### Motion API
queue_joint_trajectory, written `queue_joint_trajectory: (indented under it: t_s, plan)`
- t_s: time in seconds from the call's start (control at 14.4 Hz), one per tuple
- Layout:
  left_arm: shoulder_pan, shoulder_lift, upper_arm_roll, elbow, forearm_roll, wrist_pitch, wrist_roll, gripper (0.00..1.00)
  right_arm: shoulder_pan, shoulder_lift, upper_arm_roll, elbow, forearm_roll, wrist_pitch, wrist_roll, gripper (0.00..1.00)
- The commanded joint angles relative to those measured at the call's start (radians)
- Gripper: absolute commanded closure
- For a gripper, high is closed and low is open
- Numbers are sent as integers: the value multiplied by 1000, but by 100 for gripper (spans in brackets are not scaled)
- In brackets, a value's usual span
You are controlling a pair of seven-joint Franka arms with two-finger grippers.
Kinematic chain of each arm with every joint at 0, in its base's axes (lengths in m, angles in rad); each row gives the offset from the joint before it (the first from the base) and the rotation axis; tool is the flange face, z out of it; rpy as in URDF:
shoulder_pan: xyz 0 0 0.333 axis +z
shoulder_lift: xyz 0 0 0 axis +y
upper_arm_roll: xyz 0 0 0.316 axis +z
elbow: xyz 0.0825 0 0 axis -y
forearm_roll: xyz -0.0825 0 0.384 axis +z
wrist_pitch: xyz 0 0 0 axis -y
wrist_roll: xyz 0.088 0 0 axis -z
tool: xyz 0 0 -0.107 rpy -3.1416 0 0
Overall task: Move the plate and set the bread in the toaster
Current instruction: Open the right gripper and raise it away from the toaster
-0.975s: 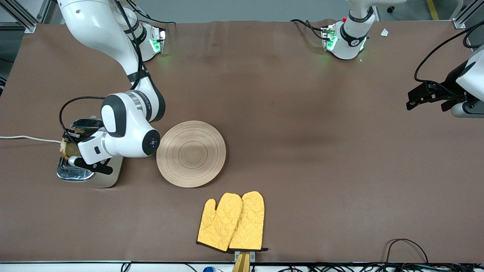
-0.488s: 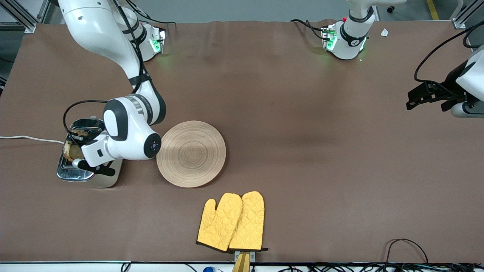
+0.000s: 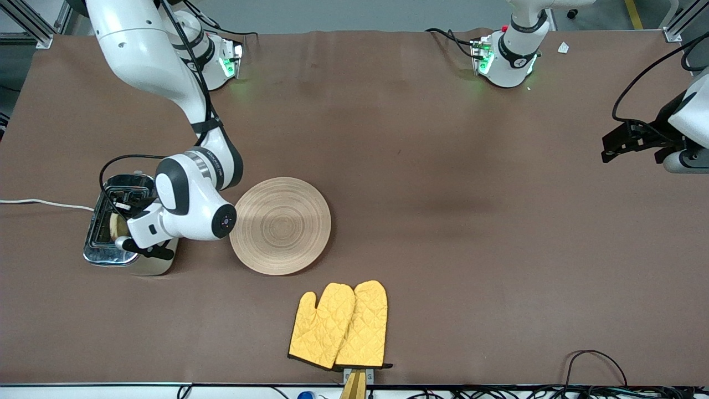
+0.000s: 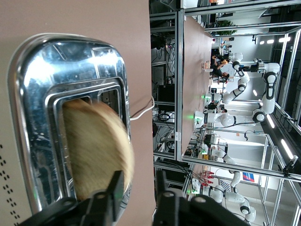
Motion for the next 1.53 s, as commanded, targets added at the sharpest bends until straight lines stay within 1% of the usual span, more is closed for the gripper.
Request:
queue_joint_trajectory:
  t_s: [0.0, 0.07, 0.21, 0.28, 0.35, 0.49, 0.63, 0.77, 0.91, 0.98, 1.11, 1.18, 1.32, 1.46]
  plan:
    - [-4, -13, -7, -10, 25, 26, -14, 0, -7, -2, 7, -11, 24, 16, 19, 38]
    - [-4, -13, -10, -10, 22, 23, -17, 0, -6, -3, 9, -8, 28, 16, 19, 27]
    - [-1, -13, -12, -8, 13, 17, -17, 0, 3, -9, 9, 5, 66, 14, 16, 11]
    - [-1, -13, -12, -8, 12, 17, -16, 0, 8, -15, 10, 17, 83, 13, 16, 4]
    - [-1, -13, -12, -7, 11, 17, -14, 0, 19, -20, 15, 34, 102, 5, 13, 0]
    - [-1, -8, -12, -2, 15, 17, 1, 0, 42, -57, 15, 55, 175, 1, 10, 0]
    - [-2, -8, -12, -1, 15, 17, -11, 0, 46, -124, 15, 70, 261, 2, 7, 0]
    - [-2, -8, -12, -1, 10, 17, -11, 0, 34, -201, 13, 104, 399, 1, -2, 0]
    - [1, -8, -12, -1, -5, 17, -13, 0, -7, -282, 7, 120, 583, 2, -6, 0]
    - [5, -8, -12, -2, -11, 17, -8, 0, -21, -310, 7, 133, 620, 1, -9, 0]
    - [9, -8, -12, -1, -12, 17, 0, 0, -29, -371, 7, 138, 637, 4, -38, 0]
    - [7, -8, -10, -1, -12, 17, 1, 0, -40, -403, 6, 138, 660, 10, -68, 0]
    - [9, -8, -10, -1, -12, 17, -2, 0, -117, -455, 3, 138, 744, 14, -148, 0]
    - [7, -8, -10, -1, -10, 17, -8, 0, -197, -485, 3, 138, 797, 14, -281, 0]
